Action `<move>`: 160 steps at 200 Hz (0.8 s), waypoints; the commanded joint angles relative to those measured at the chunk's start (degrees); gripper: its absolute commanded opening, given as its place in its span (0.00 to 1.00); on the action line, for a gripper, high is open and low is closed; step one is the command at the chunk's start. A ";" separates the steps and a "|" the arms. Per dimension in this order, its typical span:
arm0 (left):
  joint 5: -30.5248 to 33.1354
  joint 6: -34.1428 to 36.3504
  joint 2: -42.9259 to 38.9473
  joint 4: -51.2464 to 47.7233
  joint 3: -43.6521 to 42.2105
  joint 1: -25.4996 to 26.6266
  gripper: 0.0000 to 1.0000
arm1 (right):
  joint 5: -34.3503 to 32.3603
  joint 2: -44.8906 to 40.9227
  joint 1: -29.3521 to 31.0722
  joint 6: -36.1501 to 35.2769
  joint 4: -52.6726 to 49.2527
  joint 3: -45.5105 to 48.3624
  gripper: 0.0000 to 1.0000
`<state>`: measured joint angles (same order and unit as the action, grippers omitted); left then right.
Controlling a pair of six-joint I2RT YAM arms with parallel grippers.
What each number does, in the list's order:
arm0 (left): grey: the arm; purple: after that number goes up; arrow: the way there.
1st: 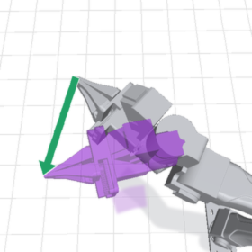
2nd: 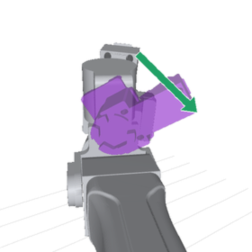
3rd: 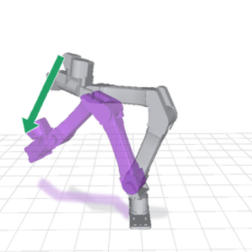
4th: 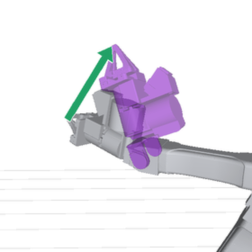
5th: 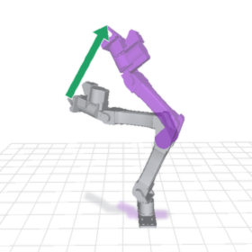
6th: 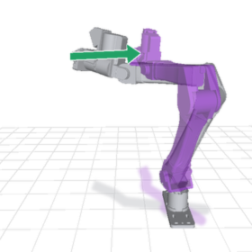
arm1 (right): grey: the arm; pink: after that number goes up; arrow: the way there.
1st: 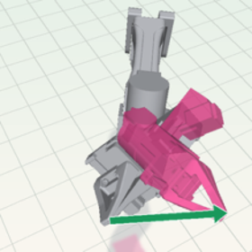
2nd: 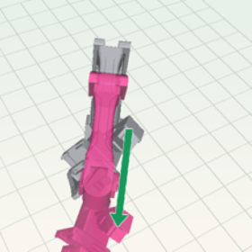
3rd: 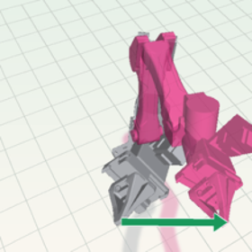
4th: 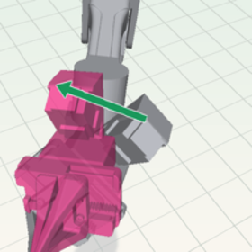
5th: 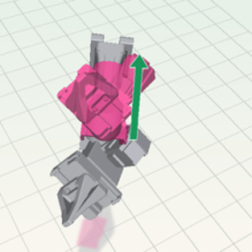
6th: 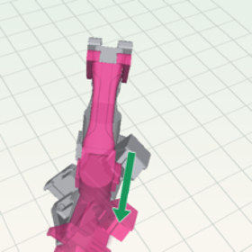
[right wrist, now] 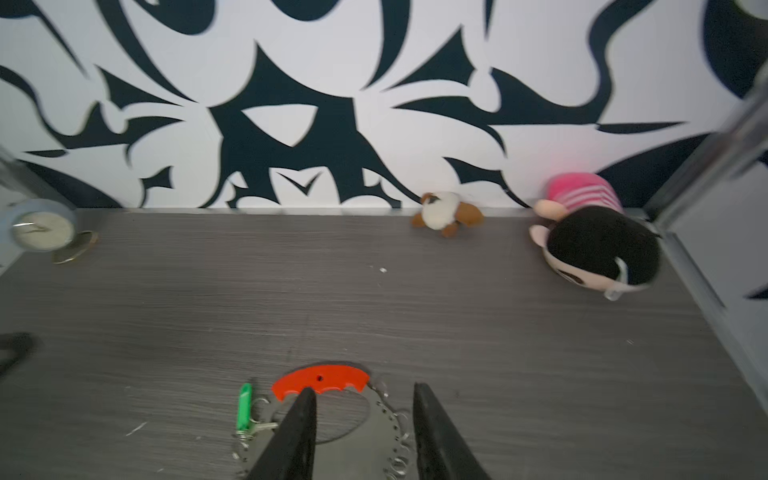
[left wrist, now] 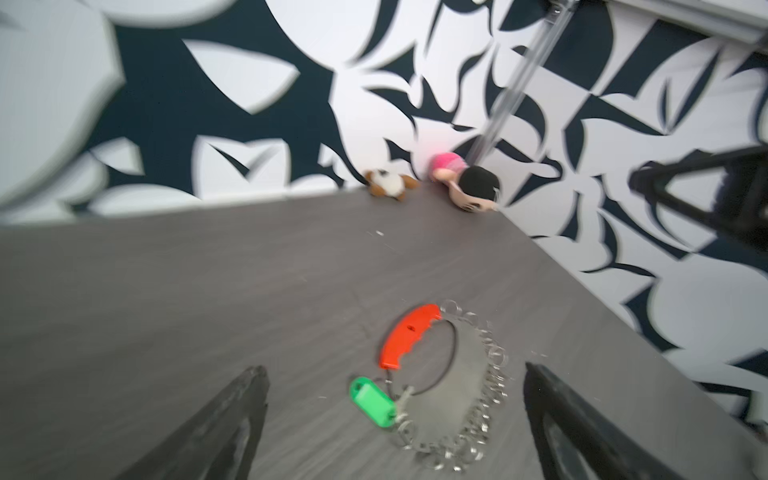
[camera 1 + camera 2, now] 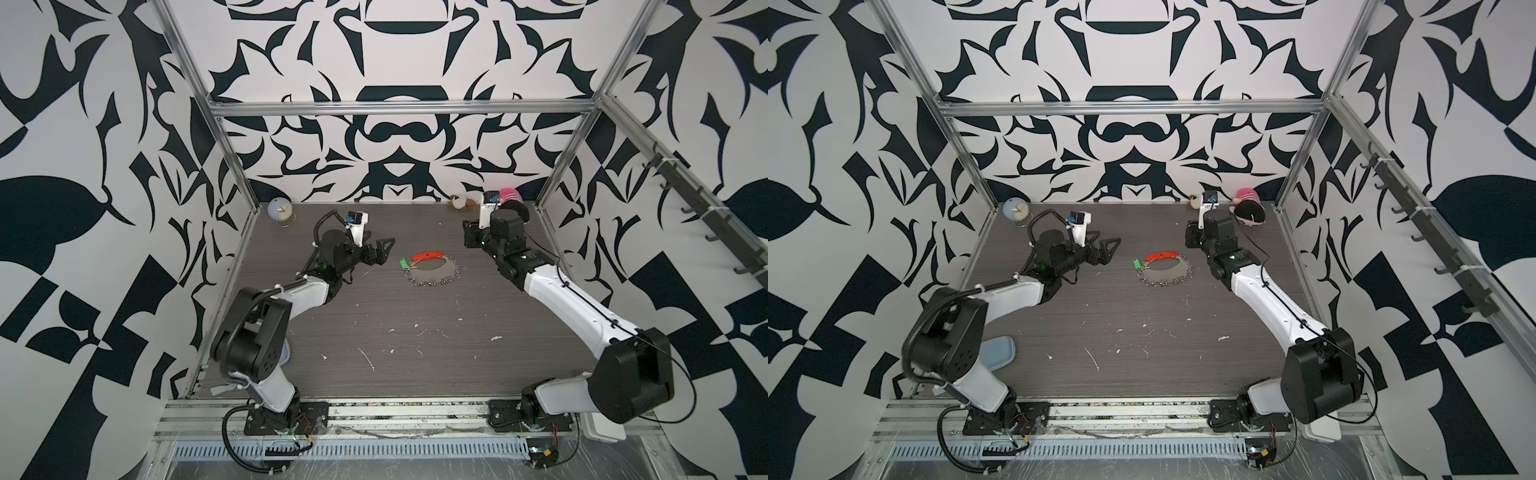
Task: Put the keys on the keyring
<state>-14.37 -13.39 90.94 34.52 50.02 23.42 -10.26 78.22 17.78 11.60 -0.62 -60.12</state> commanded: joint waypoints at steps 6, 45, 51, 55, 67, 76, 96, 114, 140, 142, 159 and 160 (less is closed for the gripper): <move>11.25 10.64 -5.85 -18.25 -1.57 0.06 1.00 | -17.93 -3.96 -1.02 -1.11 3.27 6.23 0.46; 16.90 9.63 -12.71 -16.42 -9.06 0.07 0.99 | -29.60 -6.49 -2.91 -7.12 16.82 20.21 0.50; 16.75 9.15 -13.24 -16.40 -9.68 0.07 0.99 | -30.16 -6.50 -2.93 -8.57 19.62 22.48 0.50; 16.62 8.57 -13.58 -16.48 -10.11 0.11 0.99 | -30.38 -6.42 -3.00 -9.33 22.04 23.77 0.50; 15.75 6.59 -14.30 -16.25 -11.01 0.08 0.99 | -30.50 -5.48 -3.12 -10.57 27.92 27.93 0.51; 14.96 5.54 -14.77 -15.98 -11.86 0.12 1.00 | -30.75 -4.13 -3.32 -10.63 30.83 29.72 0.52; 15.19 1.76 -16.54 -15.36 -14.27 0.05 1.00 | -31.35 -0.56 -3.44 -10.52 34.21 31.05 0.54; 16.23 -0.91 -18.38 -15.71 -16.45 0.06 1.00 | -31.19 2.21 -3.72 -12.04 39.89 32.63 0.57; 18.31 -2.69 -21.79 -14.87 -19.77 0.12 1.00 | -29.34 2.30 -4.53 -10.42 36.48 31.28 0.58; 18.45 -2.85 -22.04 -14.69 -20.02 0.06 0.99 | -29.32 2.21 -4.62 -10.38 36.28 31.22 0.58; 19.00 -3.76 -22.99 -13.02 -21.54 0.11 0.99 | -28.85 1.31 -5.12 -9.84 37.37 32.46 0.58; 19.06 -3.80 -22.99 -12.92 -21.59 0.08 0.99 | -28.85 1.23 -5.12 -9.84 37.50 32.54 0.59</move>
<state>2.57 -14.02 69.78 19.27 30.46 23.49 -38.98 81.36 13.47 1.28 31.94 -28.16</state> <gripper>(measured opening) 0.994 0.580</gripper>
